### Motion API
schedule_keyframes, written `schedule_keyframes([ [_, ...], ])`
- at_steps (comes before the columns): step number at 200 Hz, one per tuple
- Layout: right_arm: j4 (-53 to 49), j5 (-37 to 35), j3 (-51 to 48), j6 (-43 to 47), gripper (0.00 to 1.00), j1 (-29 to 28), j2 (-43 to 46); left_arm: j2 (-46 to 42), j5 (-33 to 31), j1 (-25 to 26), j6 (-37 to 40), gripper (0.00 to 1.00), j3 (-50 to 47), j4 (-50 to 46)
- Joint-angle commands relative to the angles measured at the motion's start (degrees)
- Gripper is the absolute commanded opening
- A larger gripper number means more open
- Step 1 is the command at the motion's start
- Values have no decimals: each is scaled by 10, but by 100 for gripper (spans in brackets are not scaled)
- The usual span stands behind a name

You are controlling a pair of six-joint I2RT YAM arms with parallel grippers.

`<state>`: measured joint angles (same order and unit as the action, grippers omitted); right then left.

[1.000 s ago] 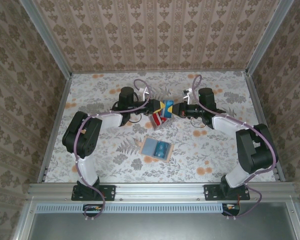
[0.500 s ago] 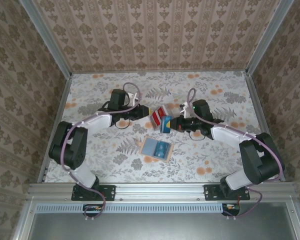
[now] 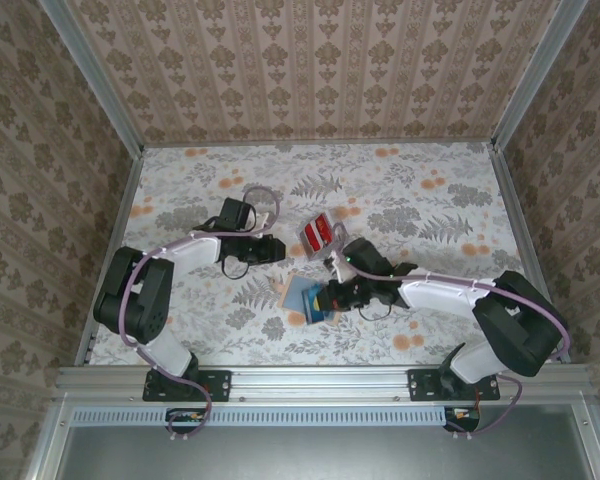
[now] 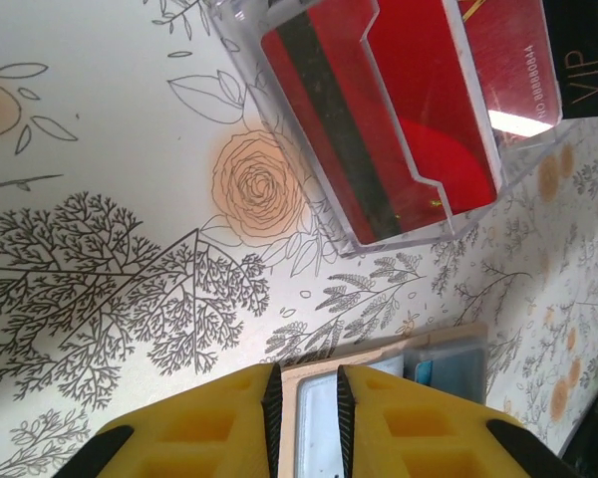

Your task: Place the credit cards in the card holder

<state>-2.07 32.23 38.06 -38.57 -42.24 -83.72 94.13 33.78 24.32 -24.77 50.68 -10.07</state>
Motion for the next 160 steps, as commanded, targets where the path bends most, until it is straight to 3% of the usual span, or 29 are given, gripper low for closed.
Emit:
schedule_keyframes([
  [1, -90, -114, 6, 37, 3, -31, 20, 0, -11, -3, 18, 24, -7, -2],
  [25, -124, -215, 8, 54, 3, -51, 24, 8, -7, -3, 13, 24, -7, 6],
  [83, -164, -357, 19, 65, 2, -59, 35, 12, -1, -3, 10, 25, -7, 15],
  [131, -145, -313, 11, 82, 3, -53, 65, 15, 10, -3, 2, 25, -15, 28],
  [160, -88, -240, -27, 61, 4, -2, 119, 17, 15, -2, -6, 25, -22, 43],
])
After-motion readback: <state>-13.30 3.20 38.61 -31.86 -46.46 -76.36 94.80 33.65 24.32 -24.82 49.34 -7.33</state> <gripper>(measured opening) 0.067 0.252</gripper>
